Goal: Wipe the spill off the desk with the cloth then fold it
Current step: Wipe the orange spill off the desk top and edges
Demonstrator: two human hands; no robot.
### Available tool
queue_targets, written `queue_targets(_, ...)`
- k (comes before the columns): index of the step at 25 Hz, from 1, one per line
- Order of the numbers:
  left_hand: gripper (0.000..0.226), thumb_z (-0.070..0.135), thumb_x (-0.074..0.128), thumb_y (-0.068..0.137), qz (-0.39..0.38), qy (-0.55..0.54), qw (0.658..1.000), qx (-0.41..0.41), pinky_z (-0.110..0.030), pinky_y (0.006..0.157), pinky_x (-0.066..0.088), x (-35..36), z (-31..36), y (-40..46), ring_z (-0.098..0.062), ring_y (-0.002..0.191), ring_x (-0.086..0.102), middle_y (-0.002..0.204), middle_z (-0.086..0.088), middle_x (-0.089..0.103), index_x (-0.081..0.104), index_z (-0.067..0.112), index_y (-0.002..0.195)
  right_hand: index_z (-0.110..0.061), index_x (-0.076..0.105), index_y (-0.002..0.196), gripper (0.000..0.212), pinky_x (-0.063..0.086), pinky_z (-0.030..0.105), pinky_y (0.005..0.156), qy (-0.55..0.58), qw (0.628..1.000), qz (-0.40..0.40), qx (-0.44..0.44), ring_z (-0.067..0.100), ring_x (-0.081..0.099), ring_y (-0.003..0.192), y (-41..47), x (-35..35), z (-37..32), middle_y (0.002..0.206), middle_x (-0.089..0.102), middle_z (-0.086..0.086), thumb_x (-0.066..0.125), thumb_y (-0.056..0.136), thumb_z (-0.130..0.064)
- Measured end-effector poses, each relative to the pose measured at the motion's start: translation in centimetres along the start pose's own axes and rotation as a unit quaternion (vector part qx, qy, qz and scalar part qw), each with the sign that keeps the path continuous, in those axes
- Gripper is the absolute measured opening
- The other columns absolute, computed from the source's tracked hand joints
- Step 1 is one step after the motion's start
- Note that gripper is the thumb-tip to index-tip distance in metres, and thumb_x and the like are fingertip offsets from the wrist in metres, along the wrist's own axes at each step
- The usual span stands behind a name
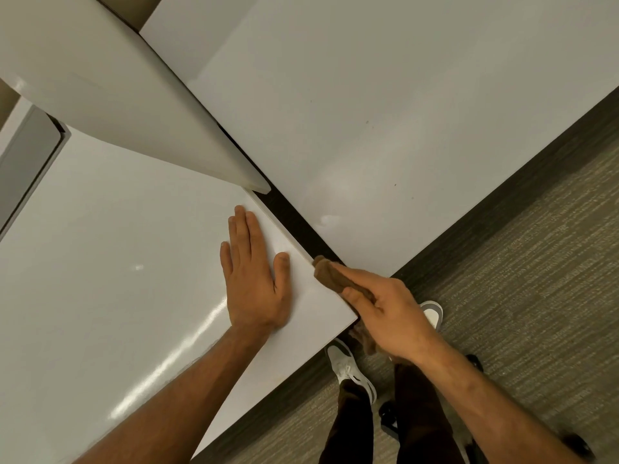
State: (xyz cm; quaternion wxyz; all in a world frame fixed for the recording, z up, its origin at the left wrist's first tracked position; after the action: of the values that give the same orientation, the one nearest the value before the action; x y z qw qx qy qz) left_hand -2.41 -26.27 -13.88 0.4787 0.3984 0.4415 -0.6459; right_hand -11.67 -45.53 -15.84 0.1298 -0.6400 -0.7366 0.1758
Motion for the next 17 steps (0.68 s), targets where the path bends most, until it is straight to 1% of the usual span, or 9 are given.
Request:
queue_targets(1, 0.078, 0.049, 0.028, 0.103, 0.001, 0.001, 1.0, 0.002, -0.043, 0.131, -0.004, 0.0, 0.0, 0.0, -0.013, 0.162, -0.009, 0.176, 0.003, -0.007, -0.003, 0.015, 0.167, -0.054, 0.049, 0.137, 0.047, 0.054, 0.029, 0.103, -0.013, 1.0, 0.002, 0.007, -0.011, 0.062, 0.109, 0.3, -0.5, -0.4, 0.128, 0.066, -0.023, 0.055, 0.102, -0.023)
queue_targets(2, 0.078, 0.05, 0.027, 0.103, 0.003, 0.002, 1.0, 0.003, -0.042, 0.131, -0.004, 0.0, -0.1, 0.0, -0.013, 0.162, -0.009, 0.176, 0.003, -0.008, -0.003, 0.015, 0.167, -0.057, 0.05, 0.135, 0.045, 0.052, 0.024, 0.102, -0.022, 1.0, 0.008, 0.009, -0.012, 0.061, 0.109, 0.9, -0.9, -0.9, 0.127, 0.065, -0.026, 0.054, 0.103, -0.025)
queue_targets(4, 0.077, 0.05, 0.026, 0.104, 0.004, 0.001, 1.0, 0.006, -0.042, 0.131, -0.004, 0.1, -0.2, 0.0, -0.012, 0.161, -0.01, 0.176, 0.004, -0.009, -0.003, 0.016, 0.167, -0.054, 0.048, 0.139, 0.042, 0.05, 0.018, 0.101, -0.001, 0.999, 0.049, 0.001, -0.01, 0.059, 0.116, 2.9, -1.7, -2.5, 0.127, 0.064, -0.027, 0.05, 0.104, -0.031)
queue_targets(6, 0.076, 0.049, 0.027, 0.105, 0.006, 0.0, 1.0, 0.007, -0.041, 0.131, -0.004, 0.2, -0.2, 0.0, -0.012, 0.161, -0.01, 0.175, 0.004, -0.01, -0.003, 0.016, 0.167, -0.048, 0.047, 0.141, 0.04, 0.05, 0.019, 0.1, 0.038, 0.996, 0.078, -0.026, -0.007, 0.059, 0.118, 6.2, -1.5, -4.5, 0.126, 0.065, -0.025, 0.047, 0.104, -0.035)
queue_targets(8, 0.076, 0.049, 0.028, 0.105, 0.01, -0.003, 1.0, 0.007, -0.042, 0.131, -0.003, 0.2, -0.2, 0.0, -0.012, 0.161, -0.009, 0.176, 0.003, -0.008, -0.002, 0.016, 0.167, -0.041, 0.051, 0.142, 0.04, 0.05, 0.028, 0.105, 0.037, 0.998, 0.037, -0.048, 0.0, 0.059, 0.122, 10.2, 0.1, -6.5, 0.132, 0.063, -0.02, 0.046, 0.104, -0.03)
queue_targets(10, 0.076, 0.05, 0.027, 0.105, 0.013, -0.012, 1.0, 0.007, -0.042, 0.132, -0.001, 0.3, -0.1, 0.0, -0.012, 0.162, -0.007, 0.176, 0.002, -0.005, -0.002, 0.016, 0.167, -0.029, 0.053, 0.144, 0.04, 0.048, 0.036, 0.11, 0.023, 0.998, -0.021, -0.051, 0.011, 0.057, 0.125, 13.3, 2.3, -7.4, 0.14, 0.059, -0.008, 0.046, 0.106, -0.019)
queue_targets(12, 0.076, 0.051, 0.026, 0.105, 0.017, -0.018, 1.0, 0.01, -0.043, 0.132, -0.001, 0.3, -0.2, 0.0, -0.012, 0.162, -0.007, 0.176, 0.002, -0.005, -0.002, 0.016, 0.167, -0.02, 0.053, 0.144, 0.039, 0.046, 0.032, 0.112, 0.044, 0.997, -0.035, -0.053, 0.013, 0.055, 0.126, 14.8, 3.3, -7.0, 0.141, 0.056, -0.001, 0.045, 0.106, -0.012)
queue_targets(14, 0.077, 0.051, 0.026, 0.105, 0.019, -0.014, 1.0, 0.012, -0.043, 0.132, 0.0, 0.4, -0.3, 0.3, -0.012, 0.162, -0.007, 0.176, 0.002, -0.005, -0.003, 0.016, 0.167, -0.02, 0.048, 0.148, 0.042, 0.041, 0.025, 0.113, 0.047, 0.996, -0.048, -0.059, 0.012, 0.05, 0.132, 14.6, 3.4, -6.0, 0.146, 0.052, -0.001, 0.044, 0.107, -0.012)
queue_targets(17, 0.076, 0.053, 0.024, 0.105, 0.022, -0.01, 1.0, 0.011, -0.041, 0.131, -0.002, 0.4, -0.2, 0.2, -0.012, 0.162, -0.006, 0.176, 0.002, -0.004, -0.001, 0.017, 0.167, -0.025, 0.04, 0.153, 0.046, 0.038, 0.031, 0.118, 0.042, 0.996, -0.065, -0.048, 0.012, 0.046, 0.138, 13.4, 3.3, -4.9, 0.152, 0.048, -0.002, 0.044, 0.108, -0.018)
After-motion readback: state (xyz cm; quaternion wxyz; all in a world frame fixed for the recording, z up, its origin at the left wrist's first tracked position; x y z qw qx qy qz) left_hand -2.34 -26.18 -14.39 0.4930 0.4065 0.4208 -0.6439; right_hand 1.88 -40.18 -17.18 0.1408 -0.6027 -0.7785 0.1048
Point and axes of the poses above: each hand's wrist, its own y-axis towards the middle knuckle, its own x-axis out of the palm, z = x × y, the point moved 3 cm from there along y, towards the middle knuckle
